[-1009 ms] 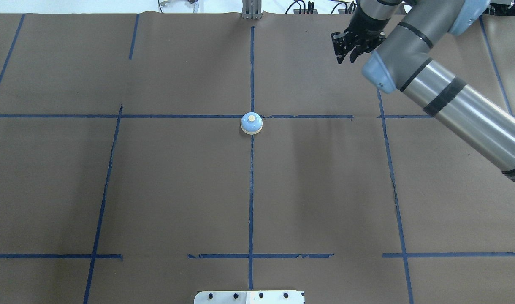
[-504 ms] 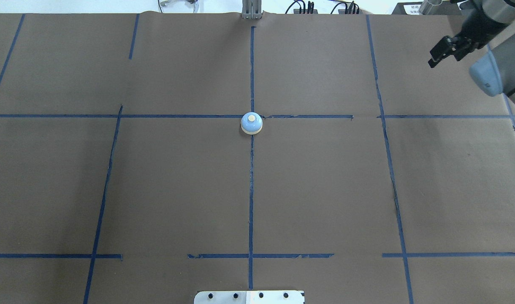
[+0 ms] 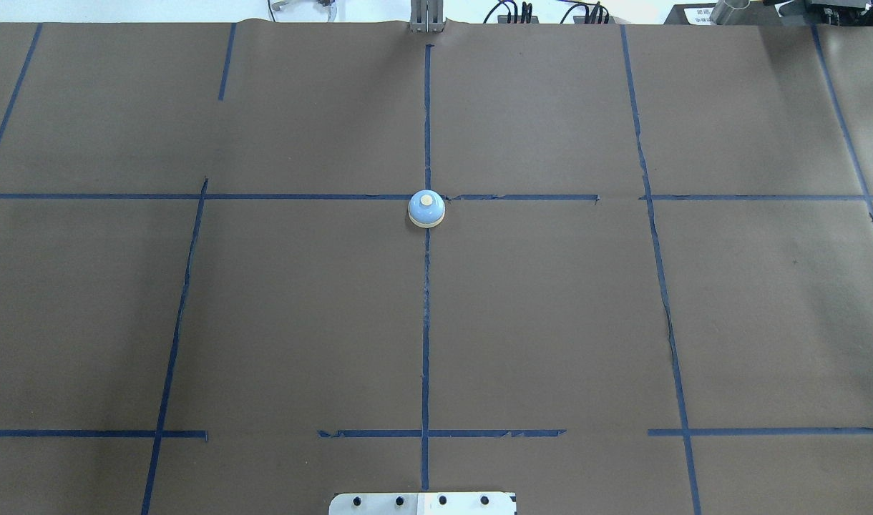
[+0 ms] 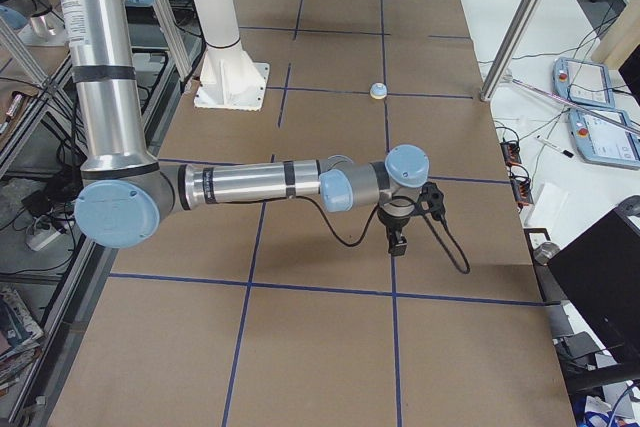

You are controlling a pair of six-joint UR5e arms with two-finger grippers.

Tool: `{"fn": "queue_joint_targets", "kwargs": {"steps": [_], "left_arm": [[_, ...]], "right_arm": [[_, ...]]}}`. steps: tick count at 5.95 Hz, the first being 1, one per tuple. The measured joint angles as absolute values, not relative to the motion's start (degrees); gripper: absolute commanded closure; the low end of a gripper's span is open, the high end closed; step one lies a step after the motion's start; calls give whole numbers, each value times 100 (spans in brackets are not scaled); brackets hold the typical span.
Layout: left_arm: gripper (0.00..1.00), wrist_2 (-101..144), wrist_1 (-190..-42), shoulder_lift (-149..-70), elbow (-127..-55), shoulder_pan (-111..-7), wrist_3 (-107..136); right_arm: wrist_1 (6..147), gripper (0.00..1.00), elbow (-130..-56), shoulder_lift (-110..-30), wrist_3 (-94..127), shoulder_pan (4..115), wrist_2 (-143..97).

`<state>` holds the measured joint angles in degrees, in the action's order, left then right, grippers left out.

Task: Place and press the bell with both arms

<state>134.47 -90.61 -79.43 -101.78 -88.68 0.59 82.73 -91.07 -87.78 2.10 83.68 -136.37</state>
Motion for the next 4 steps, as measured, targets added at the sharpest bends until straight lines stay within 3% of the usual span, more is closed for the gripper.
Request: {"fn": "queue_joint_targets", "kwargs": {"steps": [2,4], "left_arm": [[0,13445,-9065,-7934,-10178,-8868,31],[0,13412,-9051,-7925,-10178,-8874,28]], "right_arm": [[8262,0,-9310,-9343,-3,8659,-13618],[8495,0,-9458,-9384,31,8680,-13531]]}}
